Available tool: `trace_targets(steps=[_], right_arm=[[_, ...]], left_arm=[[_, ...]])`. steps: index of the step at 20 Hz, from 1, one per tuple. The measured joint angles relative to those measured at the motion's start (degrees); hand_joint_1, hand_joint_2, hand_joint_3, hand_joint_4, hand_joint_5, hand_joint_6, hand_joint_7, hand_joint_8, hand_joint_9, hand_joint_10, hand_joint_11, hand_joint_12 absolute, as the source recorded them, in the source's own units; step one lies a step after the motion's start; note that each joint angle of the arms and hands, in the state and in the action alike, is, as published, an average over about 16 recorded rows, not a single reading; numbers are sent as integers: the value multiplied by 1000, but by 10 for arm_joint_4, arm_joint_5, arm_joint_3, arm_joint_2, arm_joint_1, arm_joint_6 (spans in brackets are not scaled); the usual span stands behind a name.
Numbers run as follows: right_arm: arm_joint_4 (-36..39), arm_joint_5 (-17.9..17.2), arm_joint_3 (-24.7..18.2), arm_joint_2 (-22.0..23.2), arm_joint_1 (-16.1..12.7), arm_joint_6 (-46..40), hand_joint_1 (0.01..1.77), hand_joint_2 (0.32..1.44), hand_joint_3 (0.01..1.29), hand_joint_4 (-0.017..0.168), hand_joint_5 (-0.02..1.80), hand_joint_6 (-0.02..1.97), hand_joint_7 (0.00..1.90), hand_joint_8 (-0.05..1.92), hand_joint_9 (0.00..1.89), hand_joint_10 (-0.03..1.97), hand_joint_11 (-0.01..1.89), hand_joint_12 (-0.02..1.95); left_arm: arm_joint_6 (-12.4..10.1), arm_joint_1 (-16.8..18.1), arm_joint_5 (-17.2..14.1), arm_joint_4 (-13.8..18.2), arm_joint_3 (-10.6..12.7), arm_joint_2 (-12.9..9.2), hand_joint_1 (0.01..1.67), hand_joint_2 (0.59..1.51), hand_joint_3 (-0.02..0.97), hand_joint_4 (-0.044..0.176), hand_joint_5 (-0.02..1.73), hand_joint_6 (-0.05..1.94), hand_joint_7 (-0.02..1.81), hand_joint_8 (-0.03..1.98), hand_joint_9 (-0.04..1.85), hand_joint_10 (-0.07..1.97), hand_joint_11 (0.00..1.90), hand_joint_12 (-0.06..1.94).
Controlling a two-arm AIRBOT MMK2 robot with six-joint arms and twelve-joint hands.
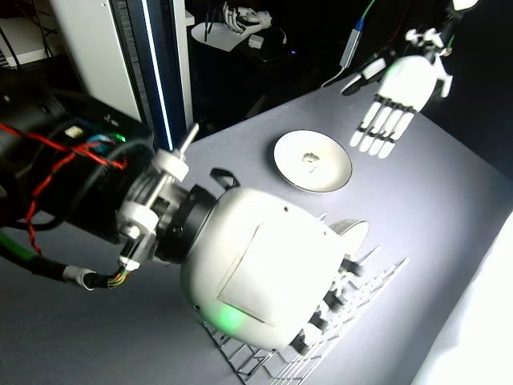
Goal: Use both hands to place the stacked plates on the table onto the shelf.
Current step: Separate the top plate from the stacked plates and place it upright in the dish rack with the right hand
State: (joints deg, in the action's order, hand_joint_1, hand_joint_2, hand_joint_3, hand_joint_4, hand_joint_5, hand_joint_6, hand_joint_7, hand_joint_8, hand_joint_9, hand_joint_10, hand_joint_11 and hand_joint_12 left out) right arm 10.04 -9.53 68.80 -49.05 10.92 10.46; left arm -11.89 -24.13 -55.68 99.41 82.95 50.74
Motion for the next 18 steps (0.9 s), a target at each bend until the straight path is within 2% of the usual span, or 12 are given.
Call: trace_targets(steps=[7, 12, 14, 18], right_arm=[[53, -31, 13, 0, 48, 0, 1451, 981, 13, -5, 972, 789, 1066, 687, 1071, 794, 829, 1483], [86, -49, 18, 0, 71, 3, 1437, 984, 13, -5, 943, 879, 1040, 731, 1045, 842, 800, 1441], [96, -53, 19, 1, 77, 4, 1407, 1000, 13, -4, 906, 895, 1008, 685, 1009, 795, 751, 1404], [109, -56, 22, 1, 84, 5, 1330, 1032, 13, -3, 807, 751, 925, 576, 920, 680, 617, 1332]], left_arm=[[0, -41, 32, -22, -14, 13, 15, 1043, 20, 1, 60, 16, 26, 2, 18, 10, 14, 13], [-1, -54, 43, -32, -15, 16, 15, 1050, 20, 1, 42, 16, 19, 3, 19, 10, 15, 13], [-1, -58, 45, -34, -15, 17, 15, 1052, 20, 1, 37, 16, 18, 3, 19, 10, 15, 13], [-4, -61, 45, -40, -18, 15, 15, 1055, 20, 1, 33, 16, 20, 3, 19, 10, 14, 13]])
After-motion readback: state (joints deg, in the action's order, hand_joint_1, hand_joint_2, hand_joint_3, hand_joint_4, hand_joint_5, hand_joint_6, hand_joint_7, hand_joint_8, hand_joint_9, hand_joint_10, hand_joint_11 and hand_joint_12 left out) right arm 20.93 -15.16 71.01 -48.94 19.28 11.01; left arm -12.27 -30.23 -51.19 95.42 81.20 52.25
